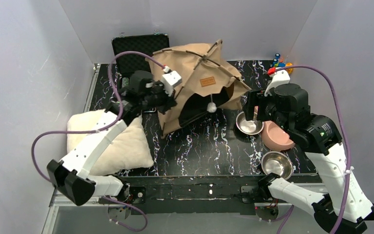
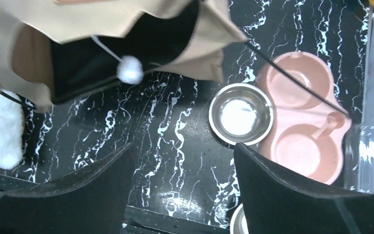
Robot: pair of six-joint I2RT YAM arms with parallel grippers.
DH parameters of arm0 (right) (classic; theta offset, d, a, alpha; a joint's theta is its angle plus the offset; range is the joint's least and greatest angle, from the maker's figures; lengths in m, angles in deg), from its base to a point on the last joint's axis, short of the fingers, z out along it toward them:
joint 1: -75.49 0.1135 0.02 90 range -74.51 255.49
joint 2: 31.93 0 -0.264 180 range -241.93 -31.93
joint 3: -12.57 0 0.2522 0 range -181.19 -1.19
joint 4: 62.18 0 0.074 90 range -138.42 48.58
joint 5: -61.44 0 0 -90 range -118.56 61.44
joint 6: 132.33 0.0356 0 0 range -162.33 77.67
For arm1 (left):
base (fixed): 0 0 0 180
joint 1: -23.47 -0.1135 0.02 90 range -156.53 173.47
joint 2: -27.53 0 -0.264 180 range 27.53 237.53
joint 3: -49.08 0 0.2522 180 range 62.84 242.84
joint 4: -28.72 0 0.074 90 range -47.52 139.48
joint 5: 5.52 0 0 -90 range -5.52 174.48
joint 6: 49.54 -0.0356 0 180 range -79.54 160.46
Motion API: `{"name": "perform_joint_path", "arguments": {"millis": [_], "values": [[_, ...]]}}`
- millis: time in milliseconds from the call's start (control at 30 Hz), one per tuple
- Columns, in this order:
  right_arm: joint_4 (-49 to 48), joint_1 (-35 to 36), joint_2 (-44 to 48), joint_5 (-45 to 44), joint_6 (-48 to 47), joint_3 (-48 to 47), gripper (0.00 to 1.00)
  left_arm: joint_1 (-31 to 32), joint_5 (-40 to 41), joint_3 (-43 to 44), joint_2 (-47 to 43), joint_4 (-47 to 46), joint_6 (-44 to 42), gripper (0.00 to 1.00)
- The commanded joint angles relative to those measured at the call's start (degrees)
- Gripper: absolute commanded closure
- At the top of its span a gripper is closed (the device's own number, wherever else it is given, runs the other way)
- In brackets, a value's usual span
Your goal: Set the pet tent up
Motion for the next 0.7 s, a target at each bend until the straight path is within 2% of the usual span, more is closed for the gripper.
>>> {"name": "perform_joint_path", "arguments": {"millis": [0, 200, 333, 433, 667], "values": [[6.53, -0.18, -1.94, -0.36, -4.53, -5.4, 0.2, -8.07, -6.2, -2.02, -9.81, 2.98, -13.3, 1.0], [6.74, -0.22, -4.54, 0.67, -8.43, -4.87, 0.2, -16.24, -6.11, -8.91, -17.3, -2.04, -14.5, 1.0], [4.09, -0.22, -5.97, 9.58, -9.26, -1.89, 0.2, -18.66, -10.41, -11.48, -19.05, -3.78, -14.44, 1.0], [-1.01, -0.22, -6.15, 13.59, -11.62, 3.95, 0.2, -19.89, -11.61, -13.49, -19.79, -5.89, -14.58, 1.0], [-5.46, -0.35, -11.75, 3.83, -12.39, 11.45, 0.19, -21.99, -14.02, -15.77, -21.35, -8.53, -13.13, 1.0]]}}
